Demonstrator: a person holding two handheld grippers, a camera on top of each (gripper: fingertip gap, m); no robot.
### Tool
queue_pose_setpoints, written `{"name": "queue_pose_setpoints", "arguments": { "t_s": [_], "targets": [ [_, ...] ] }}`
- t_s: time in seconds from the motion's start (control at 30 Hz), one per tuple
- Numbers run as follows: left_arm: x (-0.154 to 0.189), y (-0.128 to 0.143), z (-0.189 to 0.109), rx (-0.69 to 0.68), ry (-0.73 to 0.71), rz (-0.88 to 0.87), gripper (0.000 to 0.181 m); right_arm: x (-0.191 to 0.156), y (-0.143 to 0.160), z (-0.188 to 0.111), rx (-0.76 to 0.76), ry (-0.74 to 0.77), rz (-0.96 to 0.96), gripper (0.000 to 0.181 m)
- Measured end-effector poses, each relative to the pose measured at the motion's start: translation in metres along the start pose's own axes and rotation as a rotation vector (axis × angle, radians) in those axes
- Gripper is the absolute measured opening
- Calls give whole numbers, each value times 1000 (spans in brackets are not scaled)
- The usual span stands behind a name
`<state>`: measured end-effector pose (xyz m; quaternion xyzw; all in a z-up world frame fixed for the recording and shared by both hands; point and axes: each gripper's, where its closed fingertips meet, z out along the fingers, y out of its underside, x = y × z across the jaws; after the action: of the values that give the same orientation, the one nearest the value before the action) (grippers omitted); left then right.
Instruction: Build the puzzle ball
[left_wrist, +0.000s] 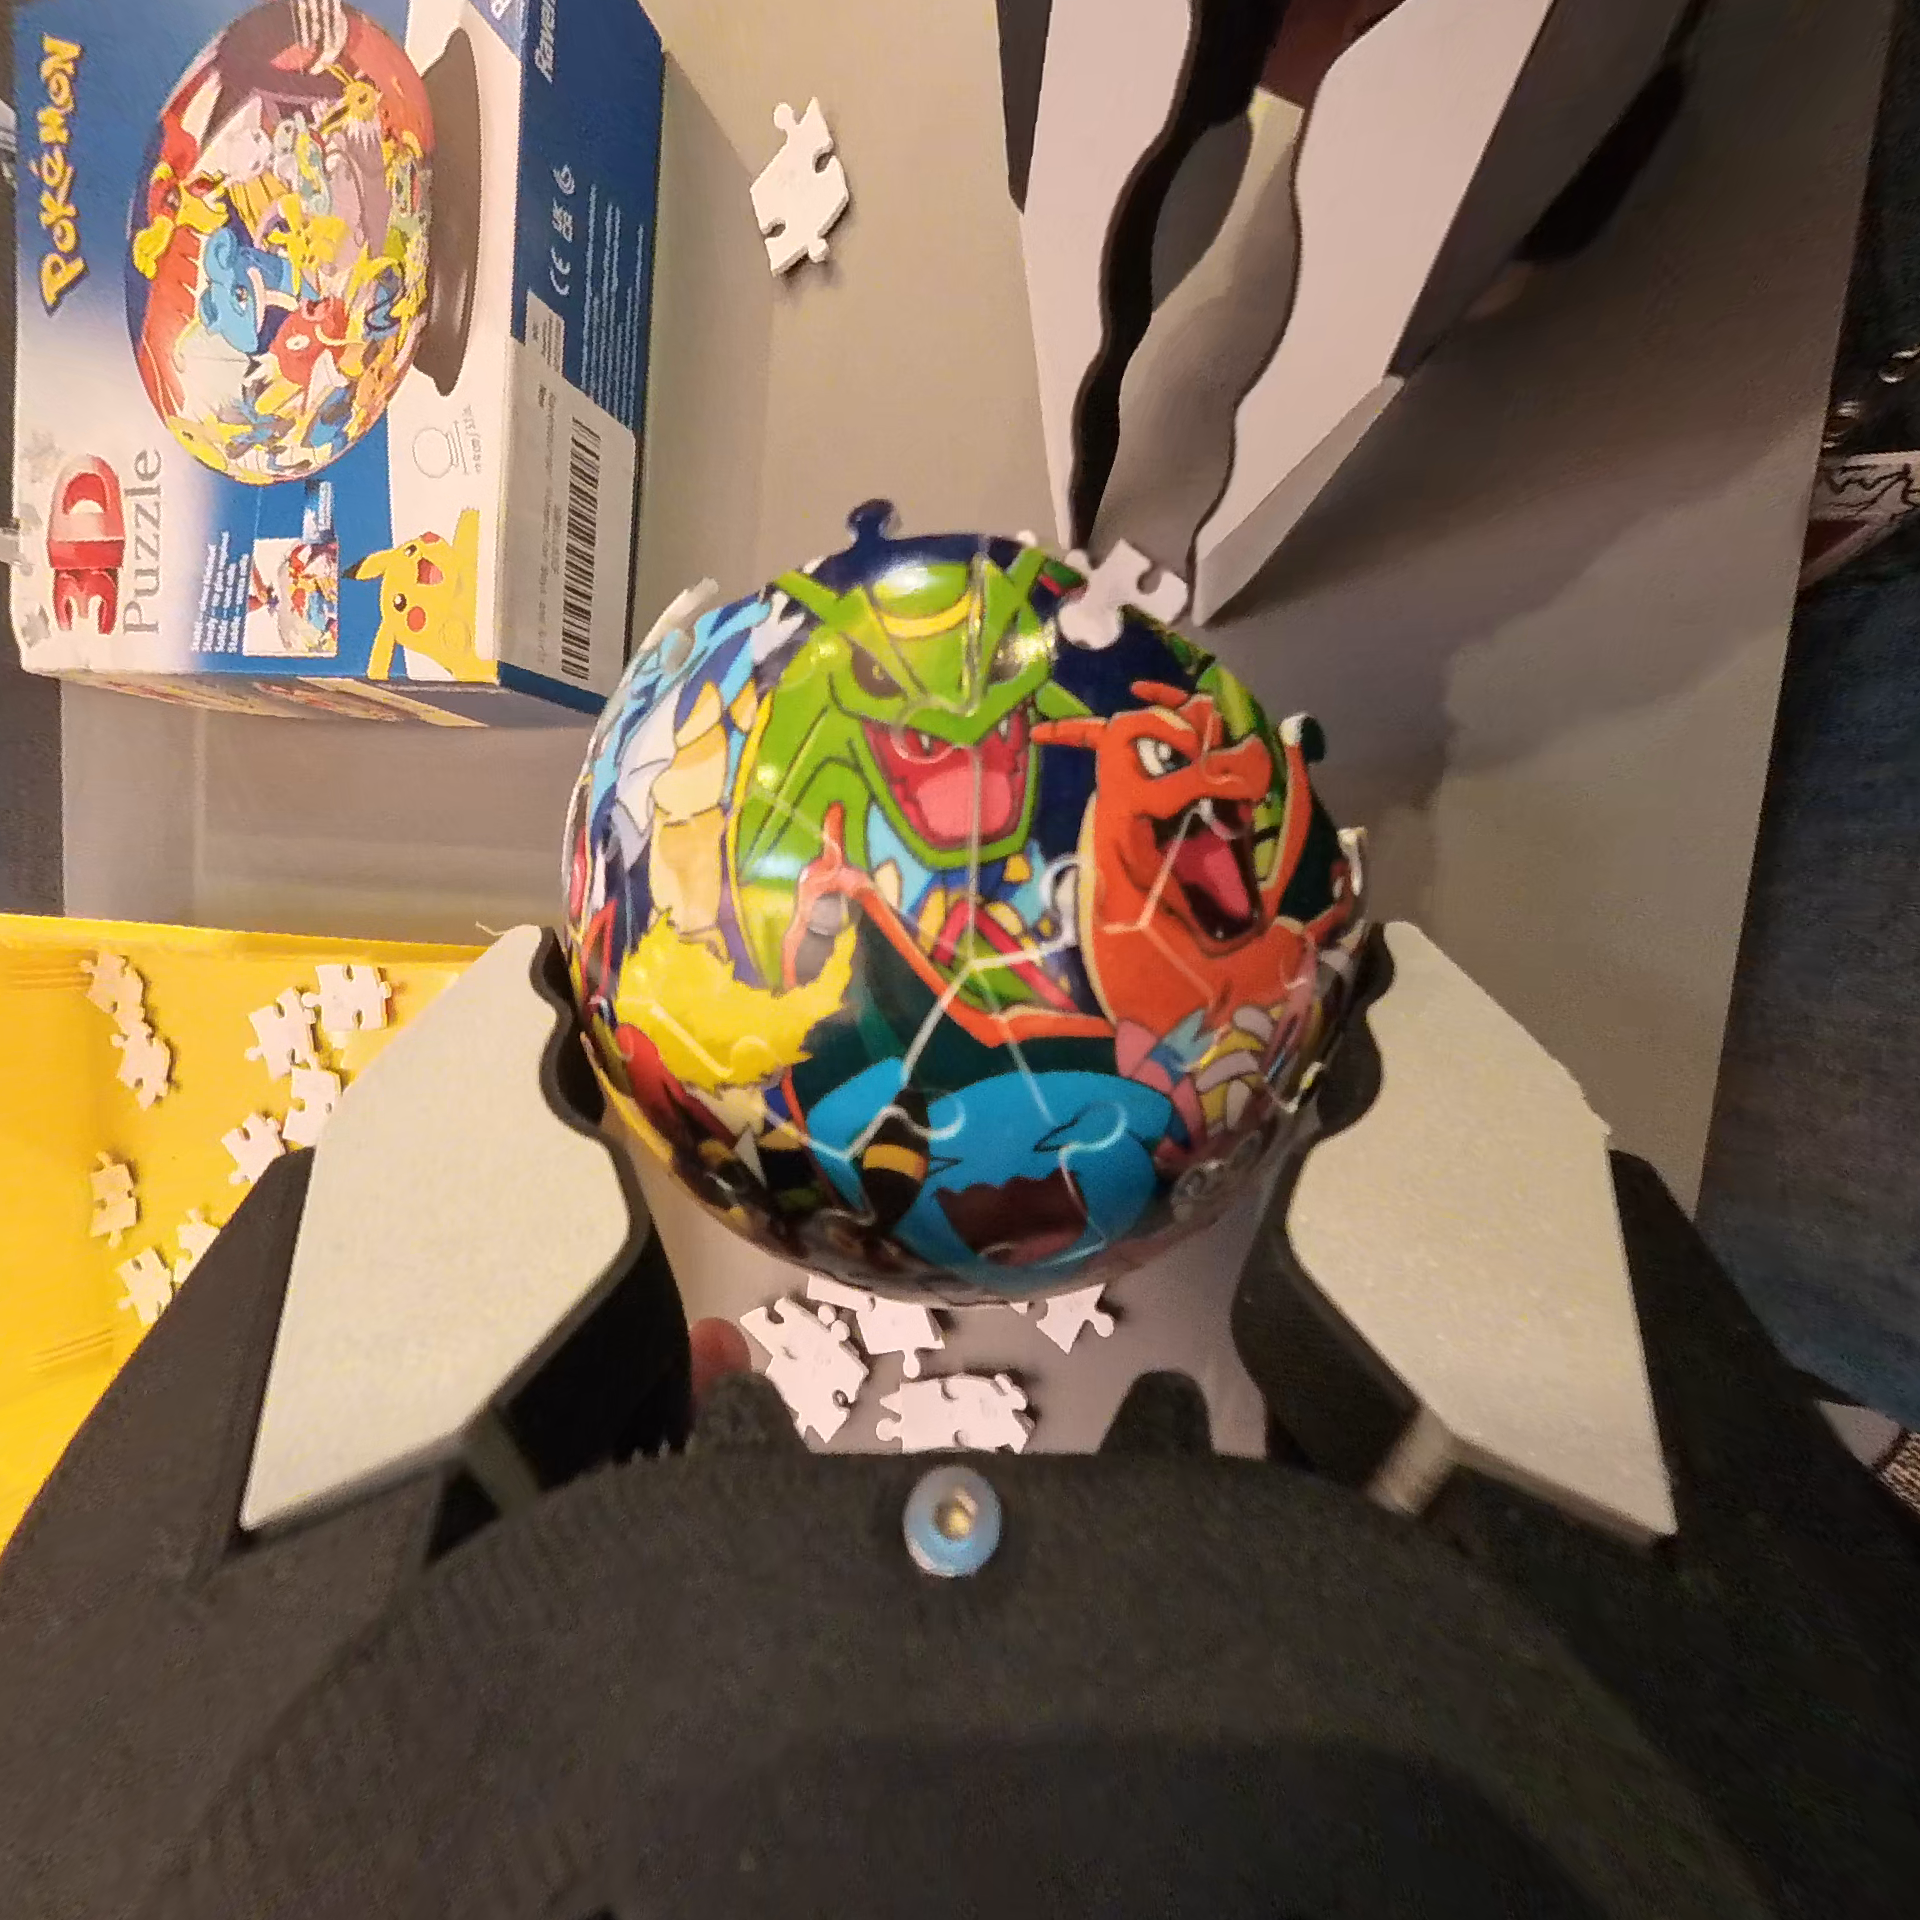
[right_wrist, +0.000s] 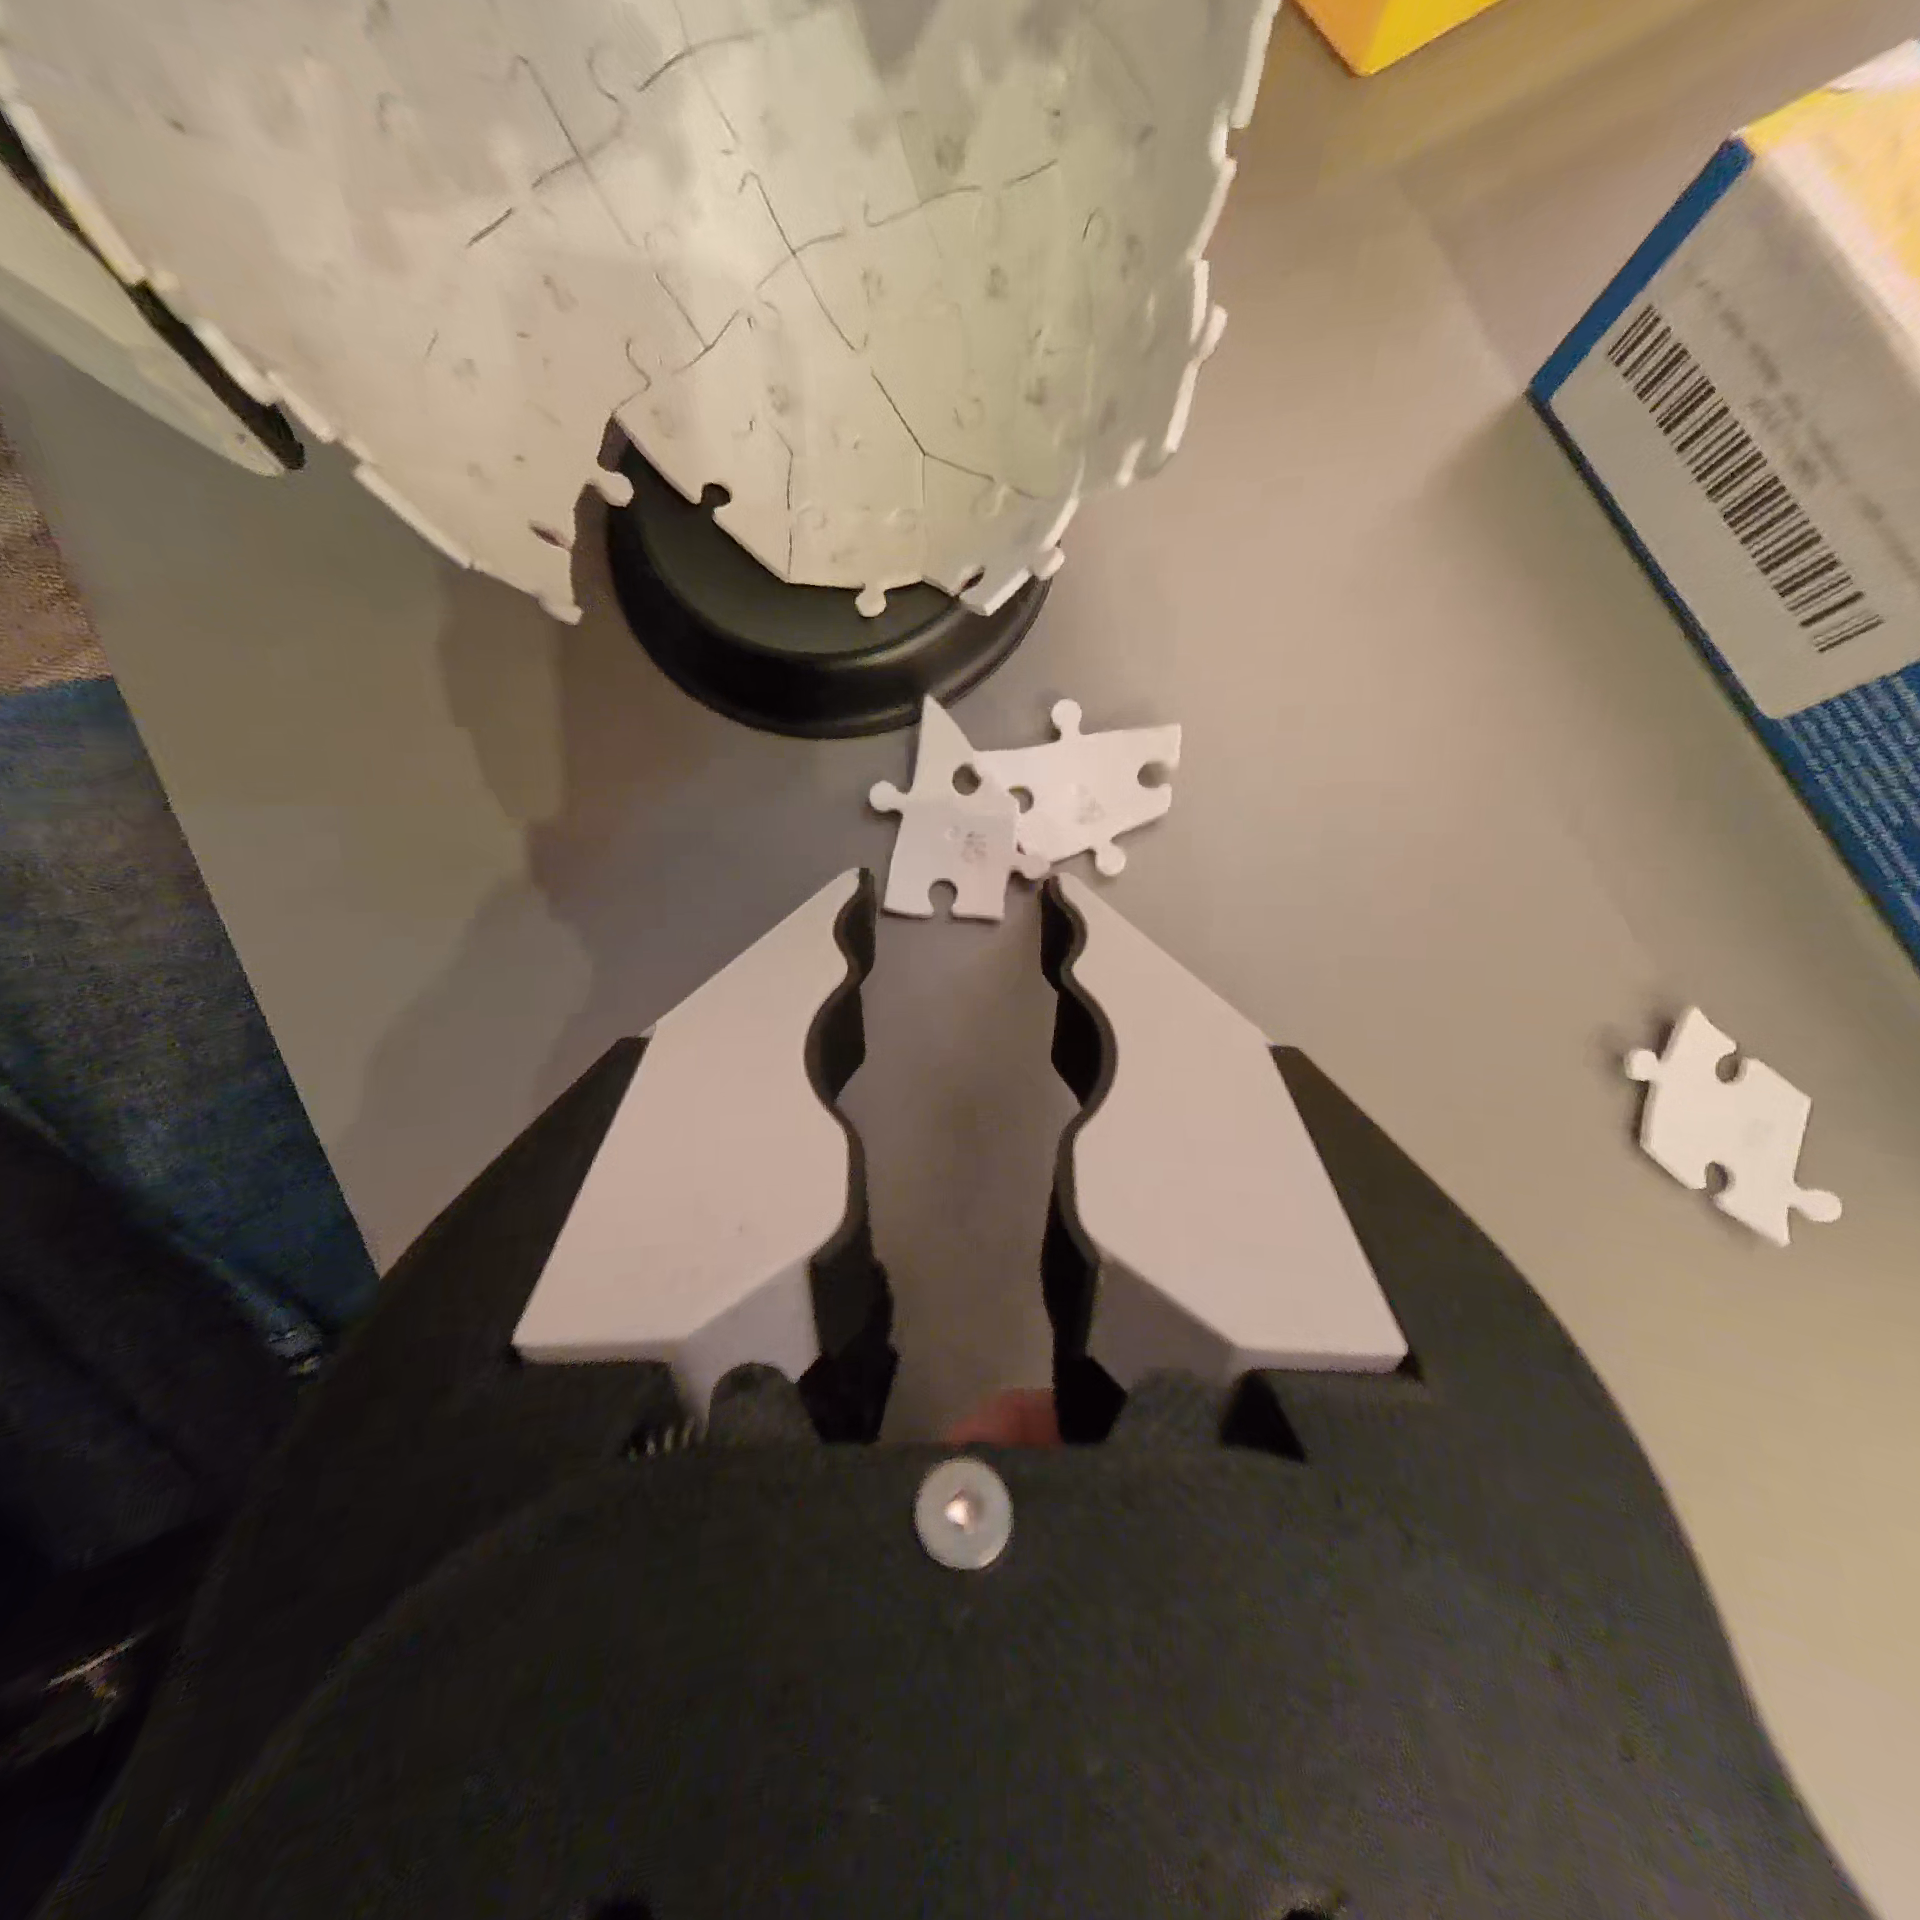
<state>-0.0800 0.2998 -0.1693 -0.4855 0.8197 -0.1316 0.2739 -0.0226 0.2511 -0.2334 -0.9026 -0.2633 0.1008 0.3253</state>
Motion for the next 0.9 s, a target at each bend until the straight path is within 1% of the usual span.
{"name": "queue_pose_setpoints", "arguments": {
  "t_s": [0.1,0.2,0.43,0.6,0.77,0.9],
  "targets": [
    [1,0,0,4,0,-1,135,4,-1,2,10,7,9,21],
    [1,0,0,5,1,-3,134,4,-3,2,24,-15,21,21],
    [0,2,0,6,5,-3,134,1,-8,-2,44,-49,-39,21],
    [0,2,-1,3,9,2,134,-6,-23,-10,59,-67,-120,21],
    [0,1,-1,-5,13,12,134,-12,-34,3,19,-54,-223,21],
    [-1,2,-2,-13,11,17,135,-16,-36,9,-13,-35,-273,21]
  ]
}}
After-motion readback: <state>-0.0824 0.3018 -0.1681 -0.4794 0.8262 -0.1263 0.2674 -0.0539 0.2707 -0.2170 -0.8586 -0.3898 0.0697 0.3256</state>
